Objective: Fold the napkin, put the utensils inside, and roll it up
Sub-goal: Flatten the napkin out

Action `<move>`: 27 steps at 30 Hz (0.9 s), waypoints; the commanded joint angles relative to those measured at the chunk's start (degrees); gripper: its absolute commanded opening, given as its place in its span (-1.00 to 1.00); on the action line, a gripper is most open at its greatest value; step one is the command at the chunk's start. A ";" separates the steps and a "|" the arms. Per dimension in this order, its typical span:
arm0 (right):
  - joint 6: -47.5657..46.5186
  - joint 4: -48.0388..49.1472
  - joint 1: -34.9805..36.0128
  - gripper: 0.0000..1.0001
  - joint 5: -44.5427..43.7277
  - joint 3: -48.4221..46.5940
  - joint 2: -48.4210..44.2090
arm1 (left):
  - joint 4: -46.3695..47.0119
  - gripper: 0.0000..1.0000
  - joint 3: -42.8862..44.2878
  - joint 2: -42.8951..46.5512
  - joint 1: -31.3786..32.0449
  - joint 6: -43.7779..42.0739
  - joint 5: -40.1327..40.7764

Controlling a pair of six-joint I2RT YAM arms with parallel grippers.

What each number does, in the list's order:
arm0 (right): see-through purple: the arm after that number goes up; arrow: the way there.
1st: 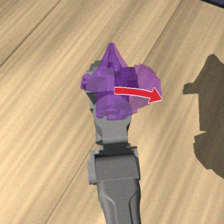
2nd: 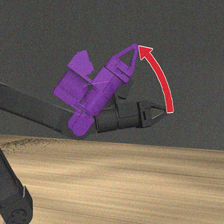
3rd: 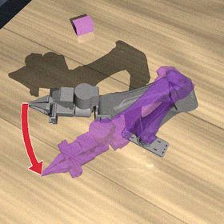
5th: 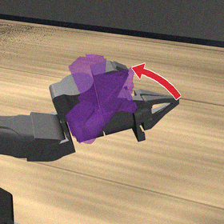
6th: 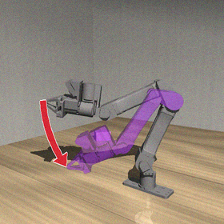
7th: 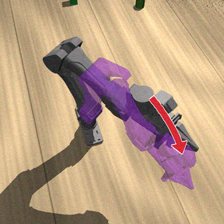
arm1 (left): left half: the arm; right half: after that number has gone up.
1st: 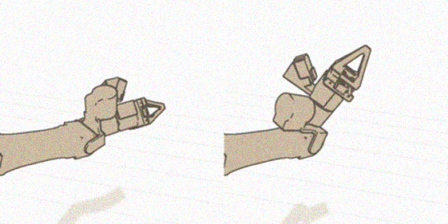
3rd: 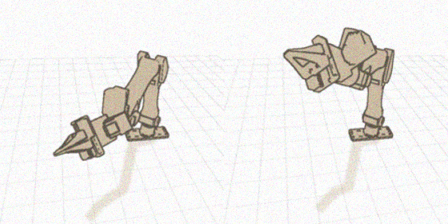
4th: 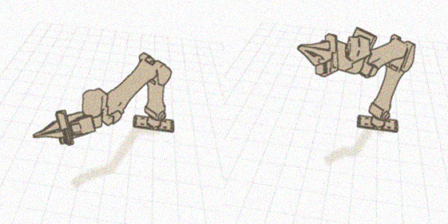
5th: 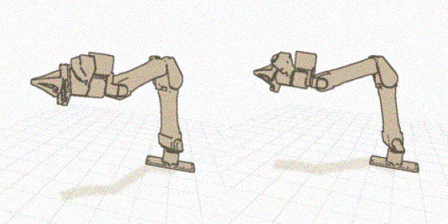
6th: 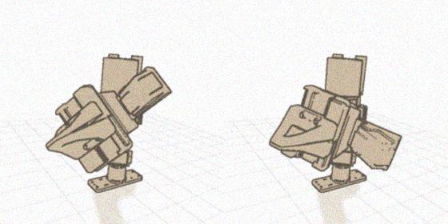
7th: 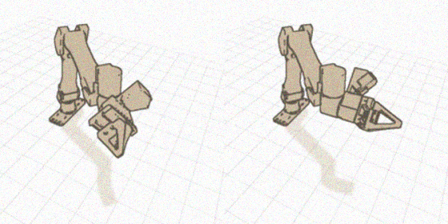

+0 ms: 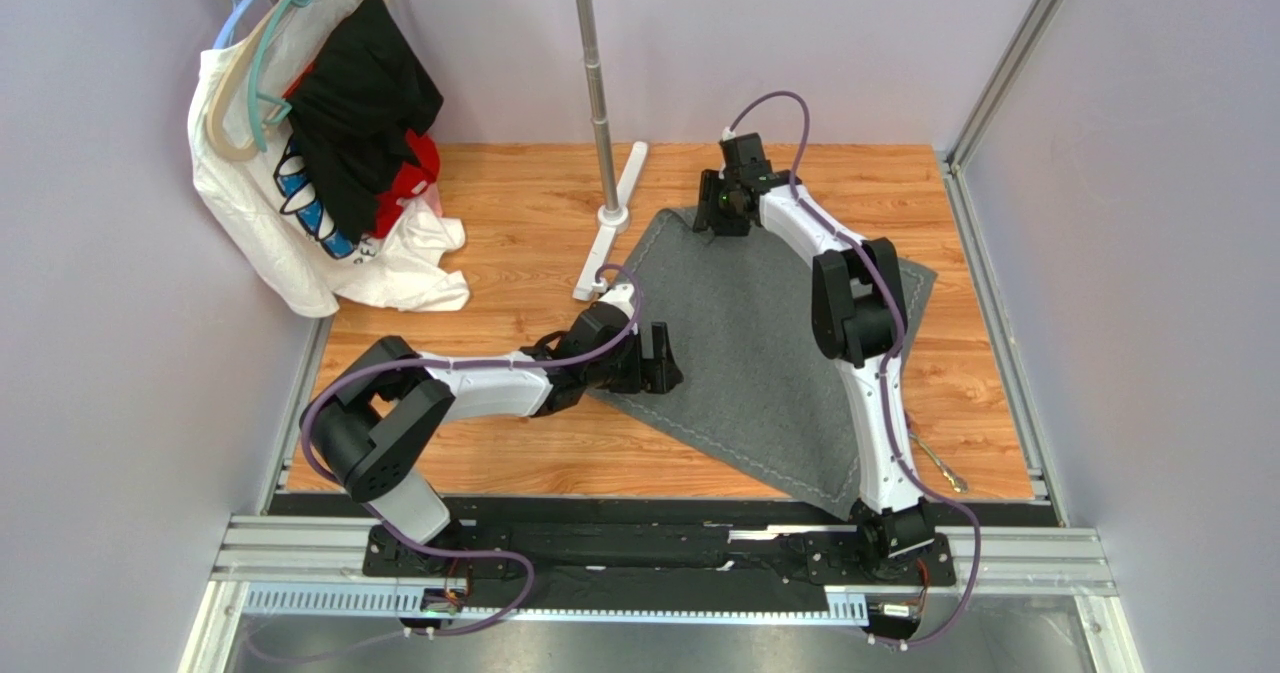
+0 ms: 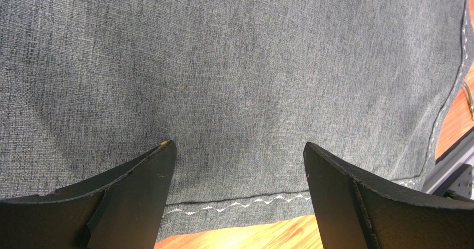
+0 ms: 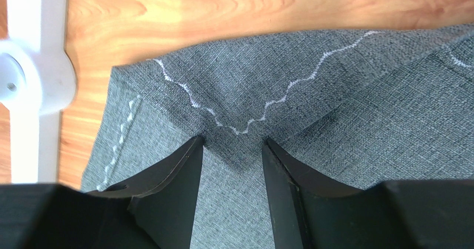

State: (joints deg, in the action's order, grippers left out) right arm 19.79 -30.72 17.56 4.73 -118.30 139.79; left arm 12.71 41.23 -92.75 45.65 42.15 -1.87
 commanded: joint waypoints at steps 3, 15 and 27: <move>7.27 4.44 0.02 -0.01 -0.08 -9.72 6.36 | 0.74 0.88 -1.33 0.82 0.14 0.74 -1.38; 25.28 32.35 -3.67 0.04 10.29 -15.72 12.17 | 0.74 0.88 -2.21 0.20 0.23 0.92 -2.09; 18.02 36.26 -5.26 0.08 11.00 -3.72 -3.26 | -1.72 0.88 -0.98 2.93 0.32 -1.36 -0.94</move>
State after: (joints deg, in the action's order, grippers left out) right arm 43.55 2.15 11.90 15.03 -132.81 149.21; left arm 13.47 39.68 -91.61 45.65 42.09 -2.55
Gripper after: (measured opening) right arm 0.538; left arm 0.942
